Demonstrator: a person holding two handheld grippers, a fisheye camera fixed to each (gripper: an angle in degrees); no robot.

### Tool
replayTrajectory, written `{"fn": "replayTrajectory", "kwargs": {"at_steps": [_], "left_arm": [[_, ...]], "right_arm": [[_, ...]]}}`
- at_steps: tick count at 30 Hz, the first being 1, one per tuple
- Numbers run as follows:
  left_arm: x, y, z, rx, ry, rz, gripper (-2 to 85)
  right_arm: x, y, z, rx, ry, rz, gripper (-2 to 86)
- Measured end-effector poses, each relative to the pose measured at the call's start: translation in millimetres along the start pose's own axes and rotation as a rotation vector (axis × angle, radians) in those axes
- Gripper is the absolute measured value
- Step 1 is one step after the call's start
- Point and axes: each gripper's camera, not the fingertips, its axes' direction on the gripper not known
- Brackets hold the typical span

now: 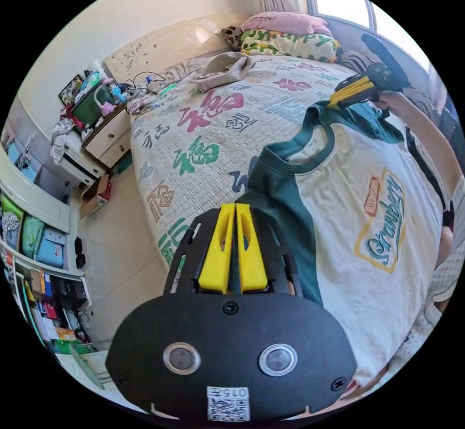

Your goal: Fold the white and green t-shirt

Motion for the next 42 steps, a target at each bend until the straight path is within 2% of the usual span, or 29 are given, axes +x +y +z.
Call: {"fn": "replayTrajectory", "kwargs": {"at_steps": [2,5,6,8,11,16,20,21,22,26,28,36,40,42], "left_arm": [[-21,-1,5,-0.003,0.064,-0.1,0.1],[-43,5,32,-0.077,0.161,-0.209,1.1],[-45,10,39,-0.08,0.179,-0.219,2.1],[-52,21,35,-0.059,0.179,-0.258,4.3],[-59,49,8,-0.039,0.076,-0.277,6.6],[-51,134,-52,0.09,0.113,-0.262,7.7],[-42,207,-50,0.038,0.202,-0.322,8.8],[-38,221,-42,0.024,0.232,-0.334,8.8],[-35,226,-37,0.012,0.244,-0.337,8.8],[-27,251,-19,0.038,0.233,-0.379,8.8],[-24,260,-15,0.049,0.223,-0.388,8.7],[-4,290,-1,0.015,0.135,-0.39,7.4],[3,310,-9,0.0,0.101,-0.414,6.0],[14,334,-38,0.1,0.134,-0.425,6.2]], "right_arm": [[12,2,10,0.004,-0.055,0.077,-0.7],[16,8,50,-0.135,-0.09,0.108,0.9],[21,14,49,-0.093,-0.112,0.147,3.6],[36,26,33,-0.024,-0.146,0.208,8.3],[69,67,-6,0.054,-0.235,0.247,9.9],[108,151,-25,-0.094,-0.175,0.353,13.3],[111,199,-1,-0.134,-0.487,0.391,15.3],[101,200,9,-0.174,-0.489,0.357,14.7],[95,199,12,-0.192,-0.456,0.341,14.4],[60,197,27,-0.357,-0.065,0.257,2.2],[58,206,33,-0.434,0.067,0.274,2.3],[80,294,45,-0.654,-0.036,0.503,10.3],[52,321,3,-0.553,0.055,0.477,8.8],[10,341,-38,-0.347,-0.009,0.371,10.2]]}}
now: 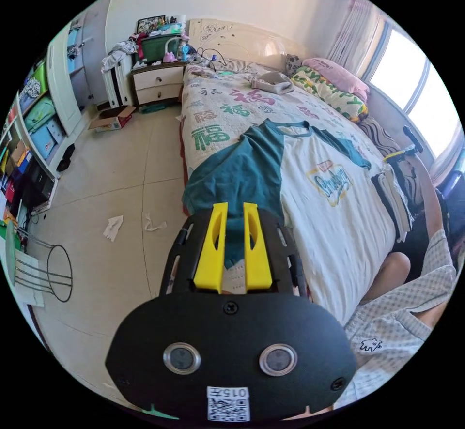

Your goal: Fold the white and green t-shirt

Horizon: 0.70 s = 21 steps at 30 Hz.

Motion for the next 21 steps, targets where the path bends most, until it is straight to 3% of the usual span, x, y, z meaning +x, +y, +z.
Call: {"fn": "replayTrajectory", "kwargs": {"at_steps": [1,4,6,7,9,11,14,16,21], "left_arm": [[3,8,-9,0.029,0.022,0.005,6.3],[27,55,-48,0.146,0.116,0.063,7.1],[54,103,-73,0.255,0.131,0.13,7.1],[62,117,-79,0.3,0.12,0.148,7.1],[91,178,-105,0.534,0.007,0.178,6.5],[110,224,-115,0.707,-0.099,0.163,5.6],[138,293,-109,0.943,-0.26,0.147,4.6],[146,318,-92,0.971,-0.274,0.17,5.2],[133,310,-32,0.491,-0.115,0.099,8.6]], "right_arm": [[-10,15,-7,0.067,-0.04,-0.043,10.6],[-62,115,-35,0.519,-0.169,-0.247,10.6],[-102,215,-26,0.908,-0.149,-0.3,8.4],[-112,241,-20,1.002,-0.129,-0.298,7.8],[-139,332,11,1.369,-0.034,-0.126,3.9],[-152,375,27,1.487,0.04,-0.086,1.1],[-153,407,36,1.421,-0.015,-0.105,2.4],[-146,414,53,1.333,-0.115,-0.132,4.9],[-119,404,126,0.868,-0.333,-0.066,8.6]]}}
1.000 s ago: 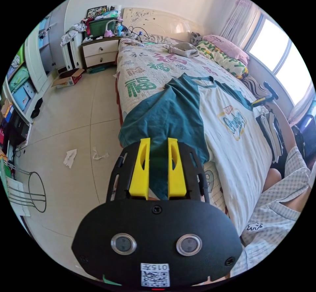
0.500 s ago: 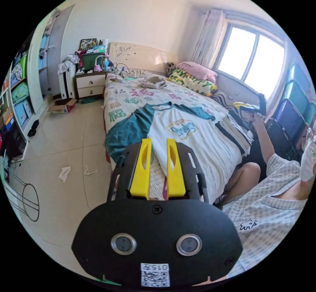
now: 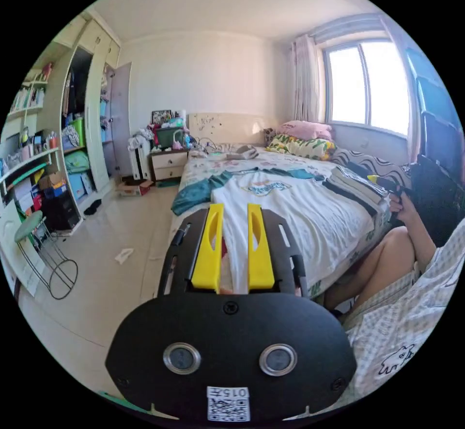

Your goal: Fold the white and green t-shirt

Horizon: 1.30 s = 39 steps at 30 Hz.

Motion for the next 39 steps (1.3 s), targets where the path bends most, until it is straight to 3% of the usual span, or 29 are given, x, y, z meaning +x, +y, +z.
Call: {"fn": "replayTrajectory", "kwargs": {"at_steps": [3,6,11,17,24,31,34,37,39], "left_arm": [[-5,41,26,-0.13,0.084,-0.069,12.5],[2,55,47,-0.291,-0.057,-0.08,15.1],[8,82,65,-0.259,-0.097,-0.045,13.8],[6,92,76,-0.251,0.061,-0.029,3.3],[-15,96,77,-0.199,0.073,-0.114,0.2],[-19,102,107,-0.328,0.034,-0.112,0.7],[-19,100,114,-0.336,0.051,-0.13,2.8],[-23,98,107,-0.301,0.072,-0.196,10.3],[-21,96,75,-0.161,-0.005,-0.239,12.0]], "right_arm": [[21,15,7,-0.139,0.191,0.059,11.6],[47,35,22,-0.323,0.202,0.124,13.1],[55,40,46,-0.459,0.201,0.131,10.8],[47,38,48,-0.445,0.186,0.071,0.7],[58,33,24,-0.415,0.17,0.139,-0.9],[55,21,48,-0.564,0.202,0.109,-0.3],[56,12,39,-0.516,0.123,0.141,2.4],[61,3,8,-0.387,0.113,0.216,4.9],[51,-7,-27,-0.274,0.136,0.188,5.3]]}}
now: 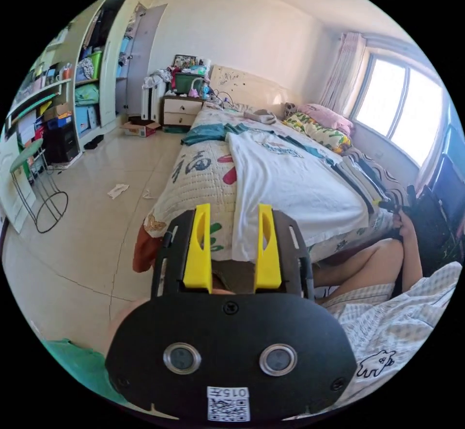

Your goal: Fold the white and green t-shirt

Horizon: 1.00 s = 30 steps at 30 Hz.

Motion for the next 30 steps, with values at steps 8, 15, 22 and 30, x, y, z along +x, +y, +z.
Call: {"fn": "replayTrajectory", "kwargs": {"at_steps": [8,15,22,30], "left_arm": [[79,-100,-15,0.183,0.106,0.271,9.6],[227,-279,127,0.019,0.359,0.542,9.2],[367,-389,313,-0.225,0.458,0.619,8.0],[499,-427,487,-0.418,0.388,0.738,8.0]], "right_arm": [[-40,-101,-47,0.193,0.092,-0.225,6.8],[-20,-277,30,-0.112,0.202,-0.221,8.1],[33,-381,114,-0.451,0.166,-0.166,8.7],[62,-422,168,-0.647,0.05,-0.186,10.4]]}}
